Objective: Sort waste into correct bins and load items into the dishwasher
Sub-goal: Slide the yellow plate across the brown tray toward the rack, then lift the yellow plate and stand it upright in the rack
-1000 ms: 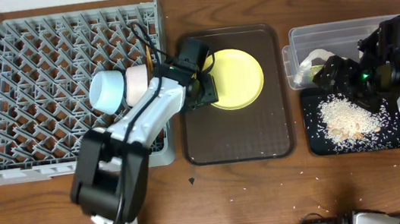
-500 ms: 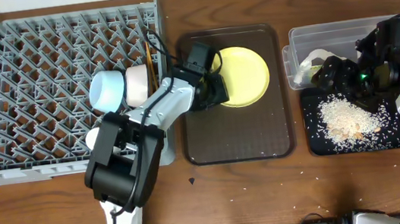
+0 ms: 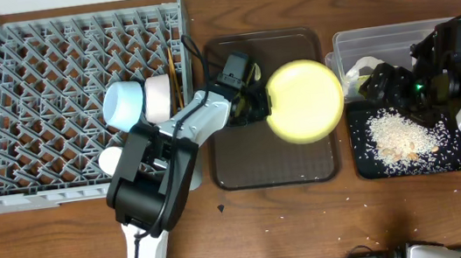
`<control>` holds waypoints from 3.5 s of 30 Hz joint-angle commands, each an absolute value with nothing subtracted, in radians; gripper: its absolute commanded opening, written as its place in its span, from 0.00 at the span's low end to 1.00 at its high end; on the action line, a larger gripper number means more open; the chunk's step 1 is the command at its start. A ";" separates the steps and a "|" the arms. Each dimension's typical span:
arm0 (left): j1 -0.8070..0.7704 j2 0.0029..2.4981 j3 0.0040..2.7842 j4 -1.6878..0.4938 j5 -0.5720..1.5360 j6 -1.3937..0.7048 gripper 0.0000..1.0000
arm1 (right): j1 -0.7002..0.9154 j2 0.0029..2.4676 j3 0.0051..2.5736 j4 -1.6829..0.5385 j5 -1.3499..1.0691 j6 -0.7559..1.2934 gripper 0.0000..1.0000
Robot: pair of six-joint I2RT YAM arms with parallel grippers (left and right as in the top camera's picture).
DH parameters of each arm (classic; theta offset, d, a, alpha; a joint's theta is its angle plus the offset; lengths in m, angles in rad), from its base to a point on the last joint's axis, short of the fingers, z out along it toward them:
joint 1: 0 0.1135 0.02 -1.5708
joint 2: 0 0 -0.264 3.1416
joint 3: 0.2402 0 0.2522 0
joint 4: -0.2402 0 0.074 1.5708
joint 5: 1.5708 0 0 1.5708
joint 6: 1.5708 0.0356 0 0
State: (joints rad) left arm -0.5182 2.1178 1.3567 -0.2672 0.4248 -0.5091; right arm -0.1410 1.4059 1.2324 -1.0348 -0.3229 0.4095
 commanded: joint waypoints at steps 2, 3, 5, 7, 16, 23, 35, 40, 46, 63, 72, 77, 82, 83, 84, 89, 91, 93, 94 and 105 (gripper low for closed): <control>-0.522 2.186 1.339 -0.288 0.408 -0.451 0.07 | -0.130 1.397 1.242 -1.041 -0.331 0.414 0.99; -0.520 2.179 1.339 -0.286 0.408 -0.444 0.08 | -0.130 1.397 1.242 -1.044 -0.331 0.414 0.99; -0.513 2.154 1.341 -0.286 0.409 -0.438 0.07 | -0.130 1.397 1.242 -1.045 -0.331 0.414 0.99; -0.499 2.116 1.341 -0.284 0.424 -0.438 0.08 | -0.130 1.397 1.242 -1.047 -0.330 0.414 0.99; -0.362 1.885 1.341 -0.244 0.674 -0.407 0.07 | -0.130 1.397 1.242 -1.051 -0.330 0.414 0.99; -0.305 1.851 1.341 -0.271 0.758 -0.397 0.23 | -0.130 1.397 1.242 -1.051 -0.330 0.414 0.99; -0.425 2.073 1.341 -0.354 0.627 -0.410 0.50 | -0.130 1.397 1.242 -1.052 -0.330 0.414 0.99; -0.433 2.132 1.340 -0.337 0.629 -0.451 0.50 | -0.130 1.397 1.242 -1.048 -0.330 0.414 0.99; -0.465 2.205 1.340 -0.311 0.643 -0.466 0.47 | -0.130 1.397 1.242 -1.044 -0.330 0.414 0.99; -0.462 2.289 1.341 -0.276 0.569 -0.468 0.07 | -0.130 1.397 1.242 -1.044 -0.330 0.414 0.99; -0.331 2.103 1.341 -0.278 0.717 -0.429 0.07 | -0.130 1.397 1.242 -1.044 -0.330 0.414 0.99; -0.243 1.920 1.341 -0.276 0.768 -0.391 0.07 | -0.130 1.397 1.242 -1.044 -0.330 0.414 0.99; -0.123 1.749 1.341 -0.288 0.804 -0.385 0.07 | -0.130 1.397 1.242 -1.047 -0.330 0.414 0.99; -0.094 1.716 1.341 -0.298 0.804 -0.385 0.07 | -0.130 1.397 1.242 -1.048 -0.330 0.414 0.99; -0.063 1.684 1.341 -0.308 0.804 -0.385 0.07 | -0.130 1.397 1.242 -1.048 -0.330 0.414 0.99; 0.115 1.546 1.341 -0.432 0.741 -0.339 0.07 | -0.130 1.397 1.242 -1.048 -0.330 0.414 0.99; 0.195 1.502 1.341 -0.511 0.659 -0.289 0.08 | -0.130 1.397 1.242 -1.048 -0.330 0.414 0.99; 0.268 1.468 1.341 -0.576 0.564 -0.245 0.07 | -0.130 1.397 1.242 -1.047 -0.330 0.414 0.99; 0.300 1.457 1.341 -0.599 0.525 -0.226 0.07 | -0.130 1.397 1.242 -1.047 -0.330 0.414 0.99; 0.509 1.444 1.341 -0.648 0.222 -0.160 0.07 | -0.130 1.397 1.242 -1.044 -0.330 0.414 0.99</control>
